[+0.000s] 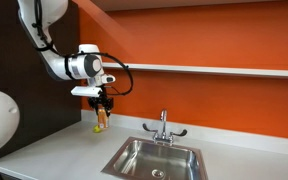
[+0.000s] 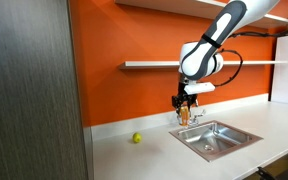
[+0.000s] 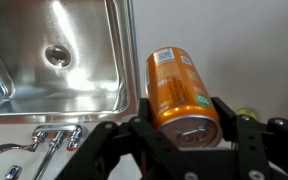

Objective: Put the orange can on the bottom shelf.

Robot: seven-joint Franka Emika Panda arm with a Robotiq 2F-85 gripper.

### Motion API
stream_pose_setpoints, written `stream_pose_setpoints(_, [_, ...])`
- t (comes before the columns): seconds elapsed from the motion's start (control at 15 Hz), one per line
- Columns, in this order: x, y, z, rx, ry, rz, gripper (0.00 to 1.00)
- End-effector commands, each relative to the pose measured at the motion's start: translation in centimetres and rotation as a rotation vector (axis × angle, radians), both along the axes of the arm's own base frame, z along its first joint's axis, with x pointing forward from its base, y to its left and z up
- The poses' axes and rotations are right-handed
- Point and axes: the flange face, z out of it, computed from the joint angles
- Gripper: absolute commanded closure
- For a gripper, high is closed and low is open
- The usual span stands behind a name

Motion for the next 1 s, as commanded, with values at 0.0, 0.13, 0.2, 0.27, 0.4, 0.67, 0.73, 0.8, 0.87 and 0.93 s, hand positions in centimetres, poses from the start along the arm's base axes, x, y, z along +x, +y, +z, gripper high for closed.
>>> stream_pose_setpoints(0.0, [-2.0, 0.6, 5.7, -0.012, -0.039, -0.029, 0.62])
stream_pose_setpoints(0.13, [-2.7, 1.1, 8.2, -0.017, -0.058, -0.033, 0.62])
stream_pose_setpoints(0.2, [-3.1, 1.2, 9.5, -0.019, -0.065, -0.035, 0.62])
stream_pose_setpoints(0.27, [-3.5, 1.3, 10.8, -0.022, -0.075, -0.038, 0.62])
stream_pose_setpoints(0.4, [-4.0, 1.6, 13.4, -0.026, -0.097, -0.041, 0.62])
stream_pose_setpoints(0.67, [-4.4, 2.3, 19.3, -0.029, -0.162, -0.033, 0.62])
stream_pose_setpoints(0.73, [-4.3, 2.4, 20.7, -0.028, -0.175, -0.035, 0.62])
stream_pose_setpoints(0.8, [-4.4, 2.6, 21.9, -0.031, -0.188, -0.036, 0.62])
stream_pose_setpoints(0.87, [-4.4, 2.7, 23.2, -0.032, -0.202, -0.037, 0.62])
stream_pose_setpoints(0.93, [-4.5, 3.0, 24.2, -0.032, -0.213, -0.032, 0.62])
